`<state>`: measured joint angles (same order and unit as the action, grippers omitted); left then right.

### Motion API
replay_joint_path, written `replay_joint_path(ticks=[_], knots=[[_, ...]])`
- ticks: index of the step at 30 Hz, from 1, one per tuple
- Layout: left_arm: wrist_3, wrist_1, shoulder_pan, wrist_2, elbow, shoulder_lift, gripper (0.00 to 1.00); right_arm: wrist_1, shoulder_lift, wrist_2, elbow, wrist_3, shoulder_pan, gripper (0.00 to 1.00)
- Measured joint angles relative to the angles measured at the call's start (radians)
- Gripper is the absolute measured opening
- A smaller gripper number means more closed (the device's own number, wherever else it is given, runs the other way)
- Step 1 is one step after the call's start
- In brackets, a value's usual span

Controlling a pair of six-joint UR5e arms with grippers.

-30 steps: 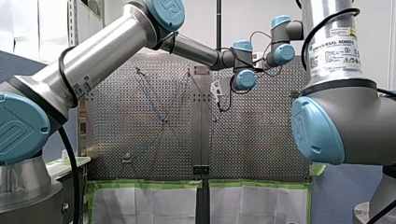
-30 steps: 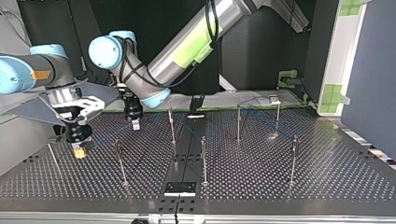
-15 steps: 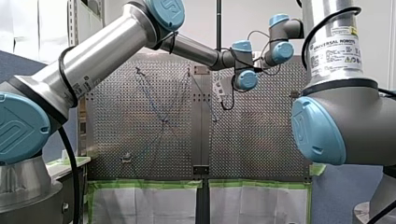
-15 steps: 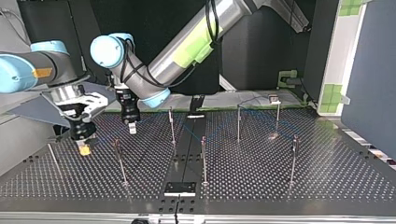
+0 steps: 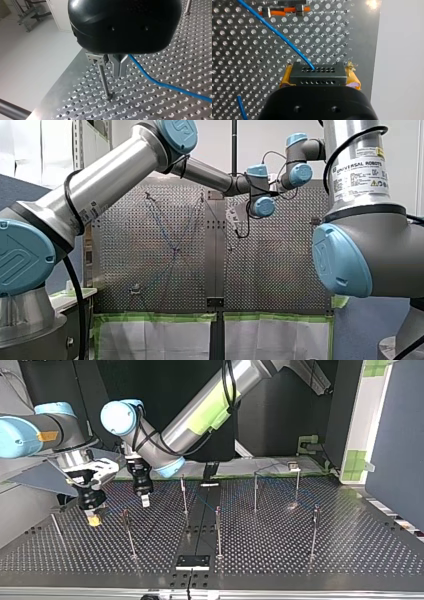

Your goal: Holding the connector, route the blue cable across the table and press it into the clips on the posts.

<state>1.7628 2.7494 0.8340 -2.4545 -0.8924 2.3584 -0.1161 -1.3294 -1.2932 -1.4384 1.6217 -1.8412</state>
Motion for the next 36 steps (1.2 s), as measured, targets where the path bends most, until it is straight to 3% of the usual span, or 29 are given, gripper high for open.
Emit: replay_joint_path(ticks=[10, 26, 31, 36], knots=[[-0.032, -0.065, -0.016, 0.004, 0.000, 0.001, 0.00, -0.031, 0.002, 0.018, 0.000, 0.006, 0.004, 0.00], [-0.072, -0.200, -0.076, 0.114, -0.095, 0.003, 0.00, -0.081, 0.009, 0.032, 0.000, 0.008, 0.009, 0.00], [-0.076, -0.238, -0.079, 0.129, -0.099, 0.003, 0.00, -0.100, 0.012, 0.043, 0.000, 0.009, 0.012, 0.00], [-0.072, -0.235, -0.074, 0.131, -0.099, 0.002, 0.00, -0.105, 0.016, 0.046, -0.001, 0.009, 0.012, 0.00]])
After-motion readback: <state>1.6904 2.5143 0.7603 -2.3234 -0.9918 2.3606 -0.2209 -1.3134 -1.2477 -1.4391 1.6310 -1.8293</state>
